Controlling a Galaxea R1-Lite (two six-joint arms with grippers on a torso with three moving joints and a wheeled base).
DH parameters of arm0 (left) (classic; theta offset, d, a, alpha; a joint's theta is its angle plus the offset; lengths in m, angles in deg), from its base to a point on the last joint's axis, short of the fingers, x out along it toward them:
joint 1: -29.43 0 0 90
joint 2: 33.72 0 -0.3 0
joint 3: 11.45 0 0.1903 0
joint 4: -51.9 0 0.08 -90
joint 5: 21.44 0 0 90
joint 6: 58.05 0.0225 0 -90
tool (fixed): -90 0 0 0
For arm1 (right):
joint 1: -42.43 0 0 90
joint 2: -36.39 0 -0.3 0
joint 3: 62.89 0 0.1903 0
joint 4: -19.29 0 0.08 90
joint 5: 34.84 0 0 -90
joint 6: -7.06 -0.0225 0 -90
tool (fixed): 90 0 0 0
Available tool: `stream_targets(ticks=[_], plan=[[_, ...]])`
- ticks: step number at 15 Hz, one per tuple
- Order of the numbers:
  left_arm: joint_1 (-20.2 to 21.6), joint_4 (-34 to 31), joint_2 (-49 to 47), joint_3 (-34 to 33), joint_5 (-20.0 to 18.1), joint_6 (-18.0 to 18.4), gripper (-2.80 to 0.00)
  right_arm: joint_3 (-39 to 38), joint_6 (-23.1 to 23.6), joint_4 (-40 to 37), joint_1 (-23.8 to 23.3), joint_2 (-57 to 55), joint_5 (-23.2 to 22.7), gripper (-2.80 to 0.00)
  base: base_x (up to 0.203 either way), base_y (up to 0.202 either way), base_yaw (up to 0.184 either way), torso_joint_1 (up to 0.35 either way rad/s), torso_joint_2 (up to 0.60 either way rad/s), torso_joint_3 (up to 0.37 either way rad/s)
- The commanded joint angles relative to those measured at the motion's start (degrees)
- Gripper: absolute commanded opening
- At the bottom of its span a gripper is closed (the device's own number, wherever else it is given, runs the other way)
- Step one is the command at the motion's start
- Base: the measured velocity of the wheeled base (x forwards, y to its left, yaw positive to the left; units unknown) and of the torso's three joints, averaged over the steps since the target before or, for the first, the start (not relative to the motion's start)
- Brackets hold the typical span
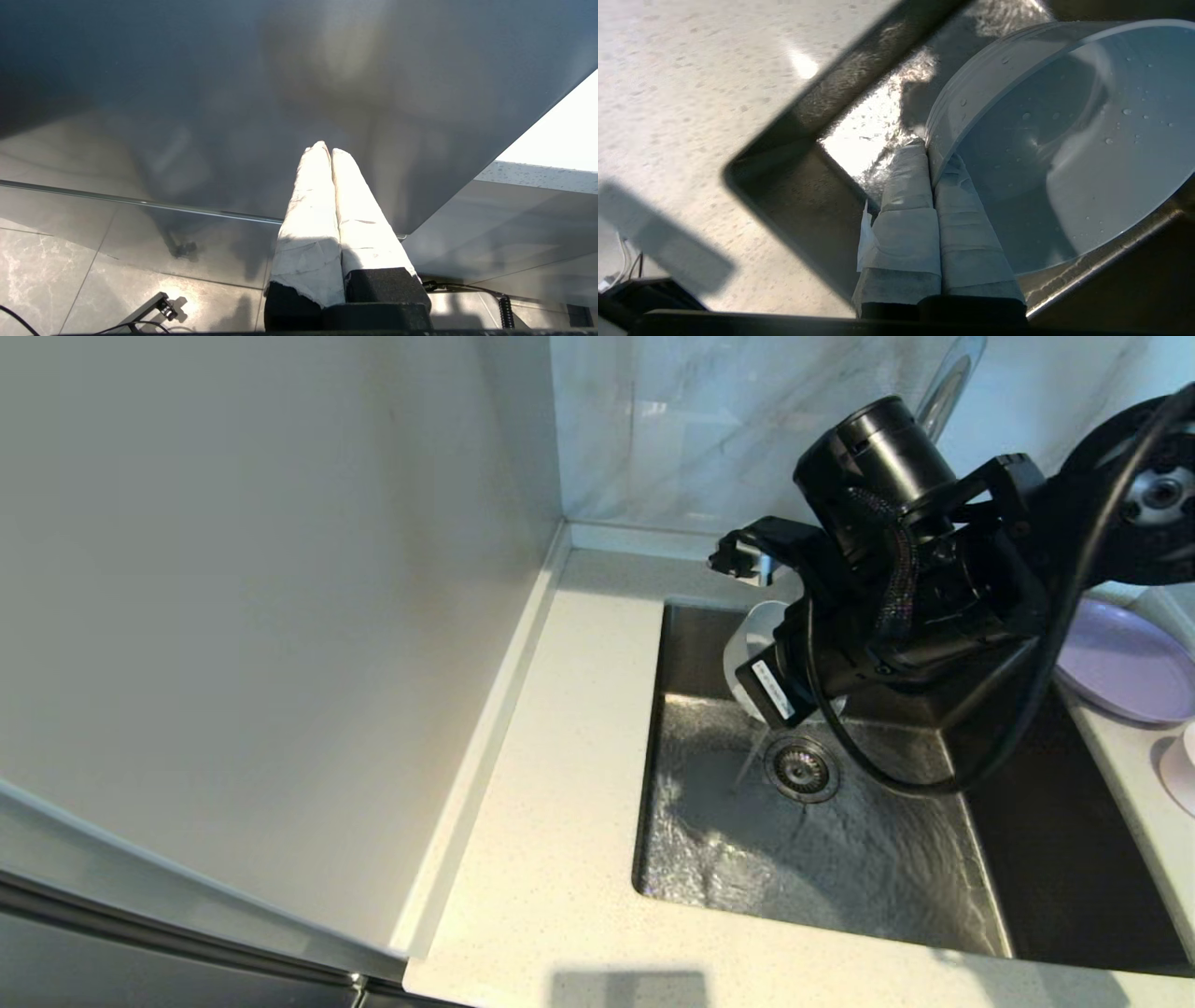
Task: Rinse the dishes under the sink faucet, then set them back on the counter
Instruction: Rinse the bowl
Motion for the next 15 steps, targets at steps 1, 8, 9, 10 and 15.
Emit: stream_targets(ticks=[1,8,9,10,15], plan=[[0.0,0.0,0.0,0.0,0.0,0.0,-2.80,1.6,0.1,-0.3,-2.6,-1.7,0.5,-2.80,0.000,0.000,0.000,0.000,0.00,0.000],[0.0,0.0,0.0,0.0,0.0,0.0,-2.80,3.0,0.1,-0.3,-5.7,-2.1,0.5,-2.80,0.000,0.000,0.000,0.000,0.00,0.000],[0.0,0.0,0.0,0.0,0.0,0.0,-2.80,3.0,0.1,-0.3,-5.7,-2.0,0.5,-2.80,0.000,0.000,0.000,0.000,0.00,0.000],[0.0,0.0,0.0,0.0,0.0,0.0,-2.80,3.0,0.2,-0.3,-5.7,-1.9,0.5,-2.80,0.000,0.000,0.000,0.000,0.00,0.000],[0.0,0.0,0.0,0.0,0.0,0.0,-2.80,2.1,0.2,-0.5,-7.2,1.0,0.5,-2.80,0.000,0.000,0.000,0.000,0.00,0.000]])
